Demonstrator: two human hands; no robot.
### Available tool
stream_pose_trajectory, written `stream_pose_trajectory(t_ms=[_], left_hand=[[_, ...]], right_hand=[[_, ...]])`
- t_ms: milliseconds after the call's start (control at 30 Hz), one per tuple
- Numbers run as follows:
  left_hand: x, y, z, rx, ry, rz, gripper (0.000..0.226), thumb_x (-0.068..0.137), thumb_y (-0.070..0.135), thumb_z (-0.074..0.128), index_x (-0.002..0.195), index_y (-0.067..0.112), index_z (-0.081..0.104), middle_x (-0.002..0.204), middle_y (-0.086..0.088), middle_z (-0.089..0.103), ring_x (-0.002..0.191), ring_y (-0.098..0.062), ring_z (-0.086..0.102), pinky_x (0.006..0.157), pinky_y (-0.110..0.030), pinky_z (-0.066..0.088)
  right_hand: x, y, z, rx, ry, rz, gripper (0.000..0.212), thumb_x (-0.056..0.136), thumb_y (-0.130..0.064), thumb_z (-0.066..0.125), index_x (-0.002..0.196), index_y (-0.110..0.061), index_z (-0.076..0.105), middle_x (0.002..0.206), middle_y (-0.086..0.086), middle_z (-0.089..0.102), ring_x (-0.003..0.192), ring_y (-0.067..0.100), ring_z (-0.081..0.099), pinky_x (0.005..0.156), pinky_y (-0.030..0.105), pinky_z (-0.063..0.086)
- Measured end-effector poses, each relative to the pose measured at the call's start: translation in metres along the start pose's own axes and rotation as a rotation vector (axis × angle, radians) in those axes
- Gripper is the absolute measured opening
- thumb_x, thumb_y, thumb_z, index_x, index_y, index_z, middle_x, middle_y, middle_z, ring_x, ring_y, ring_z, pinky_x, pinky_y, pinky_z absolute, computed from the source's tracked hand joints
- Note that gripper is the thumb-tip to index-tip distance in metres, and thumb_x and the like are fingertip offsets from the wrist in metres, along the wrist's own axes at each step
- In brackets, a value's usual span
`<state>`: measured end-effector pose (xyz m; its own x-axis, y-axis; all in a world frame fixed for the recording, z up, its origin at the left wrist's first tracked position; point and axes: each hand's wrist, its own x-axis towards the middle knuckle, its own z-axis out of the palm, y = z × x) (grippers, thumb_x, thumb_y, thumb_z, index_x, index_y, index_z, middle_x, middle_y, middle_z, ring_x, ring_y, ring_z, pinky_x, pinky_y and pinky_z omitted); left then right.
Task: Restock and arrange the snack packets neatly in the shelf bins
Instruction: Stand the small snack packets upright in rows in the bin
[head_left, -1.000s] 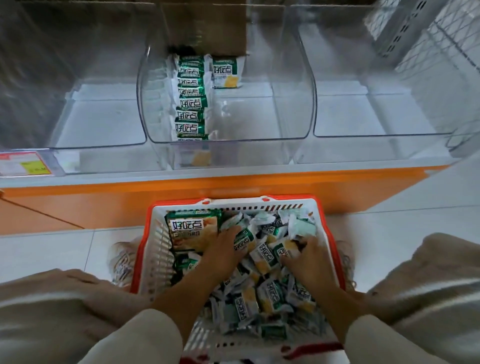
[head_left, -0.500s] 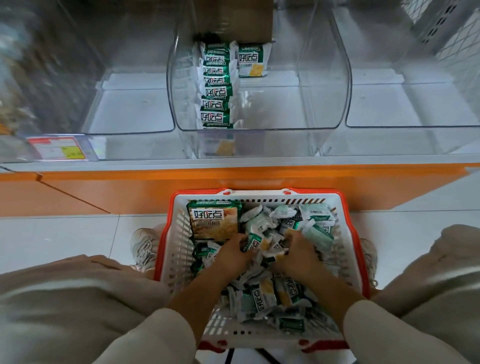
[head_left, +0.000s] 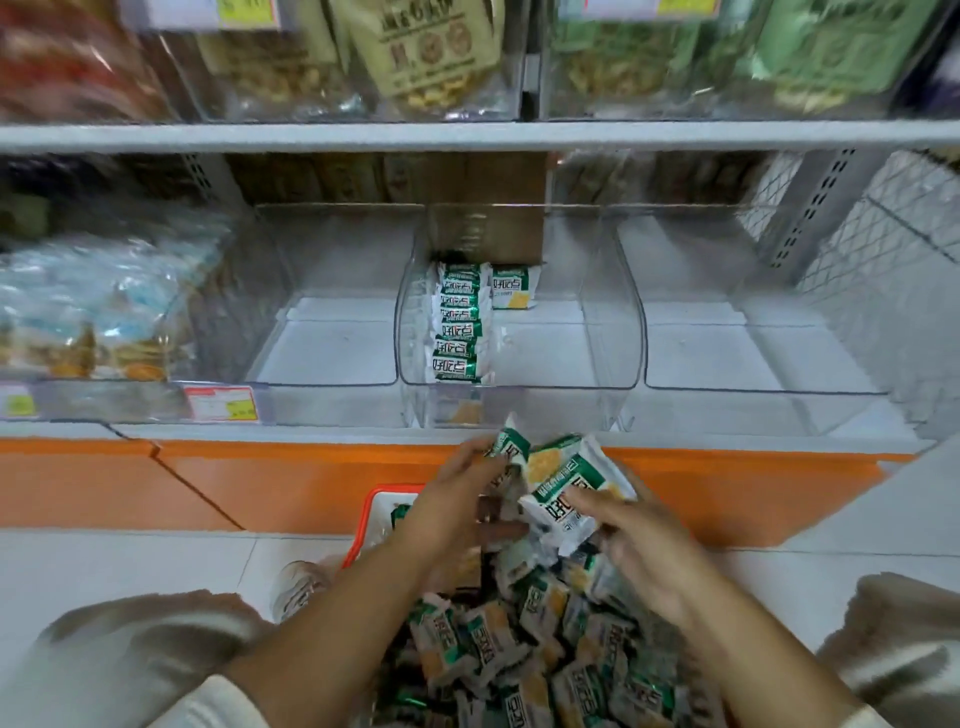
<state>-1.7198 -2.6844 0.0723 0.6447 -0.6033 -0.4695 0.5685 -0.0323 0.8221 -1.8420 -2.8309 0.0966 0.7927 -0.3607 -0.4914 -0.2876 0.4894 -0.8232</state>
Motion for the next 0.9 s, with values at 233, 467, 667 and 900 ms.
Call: stream_pose_trajectory(t_ms=[233, 467, 667, 900], left_hand=[[-0.029, 0.063, 0.016, 0.076, -0.144, 0.144, 0.047, 0.086, 0.027, 0.074, 0.127, 0.031, 0.053, 0.117, -0.011, 0.071, 0.111, -0.031, 0.067, 0.099, -0.057, 0.048], [-0.015, 0.11, 0.003, -0.029, 0.019, 0.271, 0.038, 0.09, 0.014, 0.067, 0.125, 0.027, 0.059, 0.115, -0.017, 0.068, 0.101, -0.032, 0.07, 0.076, -0.04, 0.06], [0.004, 0.148, -0.034, -0.101, 0.175, 0.41, 0.029, 0.091, 0.017, 0.064, 0.12, 0.02, 0.062, 0.111, -0.016, 0.071, 0.095, -0.028, 0.071, 0.073, -0.037, 0.058], [0.024, 0.175, -0.062, -0.095, 0.259, 0.473, 0.025, 0.091, 0.013, 0.063, 0.111, 0.027, 0.066, 0.103, -0.01, 0.075, 0.085, -0.021, 0.074, 0.071, -0.037, 0.058]], right_hand=[[-0.013, -0.04, 0.02, -0.028, -0.15, -0.134, 0.059, 0.061, -0.008, 0.077, 0.111, -0.027, 0.053, 0.103, 0.012, 0.074, 0.095, 0.025, 0.071, 0.085, 0.041, 0.051], [0.006, -0.076, 0.036, -0.159, -0.108, -0.316, 0.038, 0.073, -0.016, 0.071, 0.11, -0.013, 0.063, 0.103, 0.011, 0.074, 0.088, 0.023, 0.072, 0.075, 0.033, 0.058], [0.105, -0.13, 0.054, -0.37, 0.188, -0.504, 0.025, 0.08, -0.02, 0.077, 0.101, -0.018, 0.065, 0.091, -0.001, 0.075, 0.083, 0.013, 0.069, 0.074, 0.026, 0.049], [0.264, -0.141, 0.053, -0.791, 0.45, -0.387, 0.029, 0.081, -0.019, 0.077, 0.096, -0.012, 0.052, 0.093, 0.009, 0.056, 0.088, 0.024, 0.054, 0.072, 0.032, 0.04]])
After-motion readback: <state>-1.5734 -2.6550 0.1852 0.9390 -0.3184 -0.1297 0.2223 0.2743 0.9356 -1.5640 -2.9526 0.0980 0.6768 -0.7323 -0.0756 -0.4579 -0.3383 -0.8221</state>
